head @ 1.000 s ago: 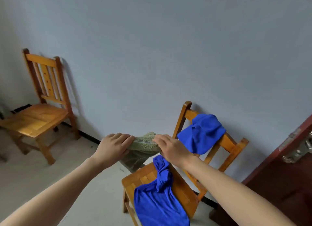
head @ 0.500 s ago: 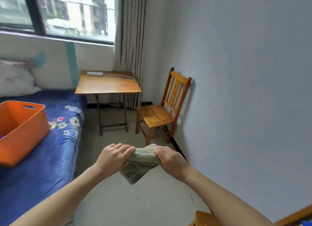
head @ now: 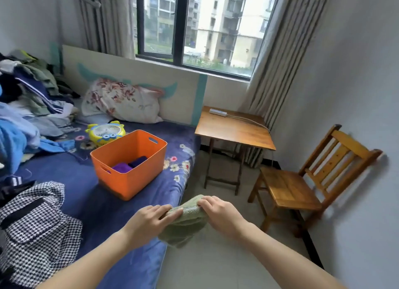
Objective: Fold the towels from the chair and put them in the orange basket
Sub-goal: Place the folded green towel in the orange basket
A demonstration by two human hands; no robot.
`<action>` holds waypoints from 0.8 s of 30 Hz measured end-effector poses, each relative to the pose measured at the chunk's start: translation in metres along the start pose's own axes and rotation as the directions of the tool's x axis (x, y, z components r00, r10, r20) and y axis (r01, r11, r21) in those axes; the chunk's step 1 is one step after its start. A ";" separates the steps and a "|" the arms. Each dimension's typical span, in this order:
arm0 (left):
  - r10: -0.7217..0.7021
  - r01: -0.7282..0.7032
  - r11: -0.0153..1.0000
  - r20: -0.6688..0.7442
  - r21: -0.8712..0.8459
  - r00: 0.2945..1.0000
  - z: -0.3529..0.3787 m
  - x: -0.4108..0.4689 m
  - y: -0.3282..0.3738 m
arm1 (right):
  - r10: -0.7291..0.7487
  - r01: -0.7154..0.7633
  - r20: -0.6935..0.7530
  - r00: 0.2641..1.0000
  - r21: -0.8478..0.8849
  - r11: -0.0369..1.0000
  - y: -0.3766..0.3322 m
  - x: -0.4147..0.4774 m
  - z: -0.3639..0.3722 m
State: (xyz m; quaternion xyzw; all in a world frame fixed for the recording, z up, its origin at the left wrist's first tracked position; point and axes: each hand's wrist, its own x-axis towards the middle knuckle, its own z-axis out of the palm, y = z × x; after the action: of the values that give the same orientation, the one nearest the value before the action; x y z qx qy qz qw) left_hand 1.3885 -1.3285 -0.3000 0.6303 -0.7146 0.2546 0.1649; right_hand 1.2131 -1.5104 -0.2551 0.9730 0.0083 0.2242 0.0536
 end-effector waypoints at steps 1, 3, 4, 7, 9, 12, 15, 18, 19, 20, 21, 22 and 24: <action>-0.015 0.015 1.000 0.009 0.013 1.000 0.005 -0.009 -0.007 | -0.031 0.030 0.010 0.999 0.007 1.000 0.003 0.013 0.007; -0.064 0.063 0.998 0.029 0.015 0.998 0.014 -0.026 -0.013 | -0.095 0.093 0.047 0.994 0.032 0.995 0.009 0.029 0.024; -0.088 0.088 0.996 0.051 0.013 0.995 0.020 -0.034 -0.015 | -0.122 0.119 0.070 0.990 0.046 0.992 0.011 0.034 0.033; -0.151 0.149 0.988 0.102 0.027 0.983 0.029 -0.040 -0.024 | -0.199 0.191 0.113 0.974 0.072 0.979 0.026 0.047 0.056; -0.232 0.235 0.972 0.110 -0.013 0.967 0.035 -0.029 -0.035 | -0.207 0.194 0.129 0.970 0.109 0.975 0.045 0.056 0.067; -0.341 0.348 0.936 0.099 -0.057 0.935 0.044 0.000 -0.051 | -0.230 0.204 0.132 0.964 0.189 0.961 0.083 0.071 0.078; -0.420 0.427 0.903 0.109 -0.051 0.901 0.061 0.034 -0.065 | -0.274 0.229 0.163 0.948 0.249 0.941 0.128 0.085 0.091; -0.480 0.490 0.869 0.128 -0.064 0.868 0.073 0.066 -0.077 | -0.289 0.234 0.156 0.945 0.298 0.925 0.166 0.101 0.102; -0.505 0.517 0.853 0.138 -0.071 0.852 0.077 0.073 -0.080 | -0.294 0.236 0.153 0.943 0.316 0.919 0.176 0.106 0.106; -0.534 0.547 0.834 0.139 -0.072 0.834 0.083 0.081 -0.084 | -0.300 0.234 0.164 0.940 0.330 0.914 0.188 0.112 0.111; -0.566 0.579 0.811 0.141 -0.081 0.812 0.087 0.088 -0.088 | -0.301 0.230 0.168 0.939 0.344 0.910 0.198 0.118 0.114; -0.592 0.607 0.789 0.145 -0.094 0.793 0.088 0.093 -0.091 | -0.302 0.225 0.175 0.937 0.359 0.906 0.206 0.126 0.117; -0.635 0.651 0.751 0.152 -0.106 0.757 0.092 0.098 -0.094 | -0.318 0.225 0.199 0.927 0.385 0.895 0.215 0.136 0.127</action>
State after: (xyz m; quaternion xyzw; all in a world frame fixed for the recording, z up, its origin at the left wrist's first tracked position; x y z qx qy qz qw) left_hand 1.4741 -1.4684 -0.3062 0.8357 -0.4790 0.0928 0.2519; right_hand 1.3895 -1.7318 -0.2858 0.9763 0.1785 0.0811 -0.0915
